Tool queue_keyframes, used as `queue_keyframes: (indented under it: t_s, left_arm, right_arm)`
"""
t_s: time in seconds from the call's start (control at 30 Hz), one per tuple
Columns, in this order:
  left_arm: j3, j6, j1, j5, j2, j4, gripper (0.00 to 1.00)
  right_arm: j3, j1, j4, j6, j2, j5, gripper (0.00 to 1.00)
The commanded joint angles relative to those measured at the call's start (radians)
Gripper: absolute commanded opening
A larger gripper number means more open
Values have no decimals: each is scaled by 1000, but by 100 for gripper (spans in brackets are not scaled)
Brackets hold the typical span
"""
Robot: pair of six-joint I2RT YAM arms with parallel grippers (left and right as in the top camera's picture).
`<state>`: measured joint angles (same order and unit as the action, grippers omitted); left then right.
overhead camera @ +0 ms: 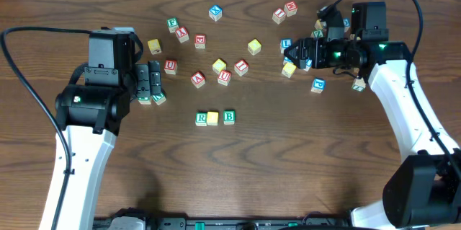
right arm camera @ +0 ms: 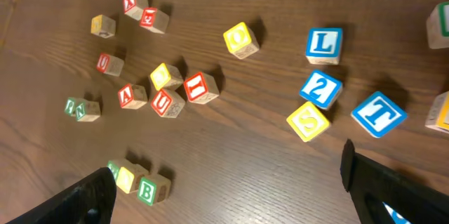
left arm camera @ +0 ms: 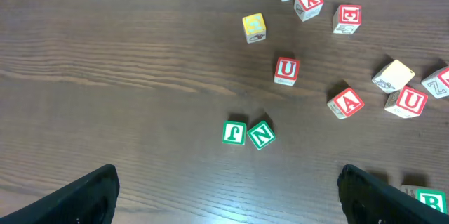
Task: Spell out ROBOT
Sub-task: 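Reach the right gripper to the yellow O block and grasp it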
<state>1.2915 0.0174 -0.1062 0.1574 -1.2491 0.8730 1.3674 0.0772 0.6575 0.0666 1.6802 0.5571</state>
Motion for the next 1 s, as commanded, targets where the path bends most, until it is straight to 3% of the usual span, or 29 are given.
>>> queue_keyframes:
  t_s: [0.0, 0.17, 0.33, 0.53, 0.63, 0.73, 0.97]
  left_arm:
    - [17, -17, 5, 10, 2, 2, 97]
    - [17, -17, 5, 10, 2, 2, 98]
    - [17, -17, 5, 10, 2, 2, 98]
    - [17, -17, 5, 10, 2, 2, 98]
    - [17, -17, 5, 10, 2, 2, 97]
    - [17, -17, 5, 10, 2, 2, 97]
    - [17, -17, 5, 10, 2, 2, 98]
  right_arm:
    - [54, 68, 33, -29, 2, -32, 99]
    - [348, 216, 287, -83, 110, -279, 99]
    - [813, 245, 569, -98, 447, -349, 99]
    - [859, 245, 519, -105, 544, -426, 99]
    - [859, 245, 483, -68, 559, -536, 88]
    - [859, 245, 484, -60, 591, -567, 93]
    - [859, 322, 456, -60, 703, -634, 91]
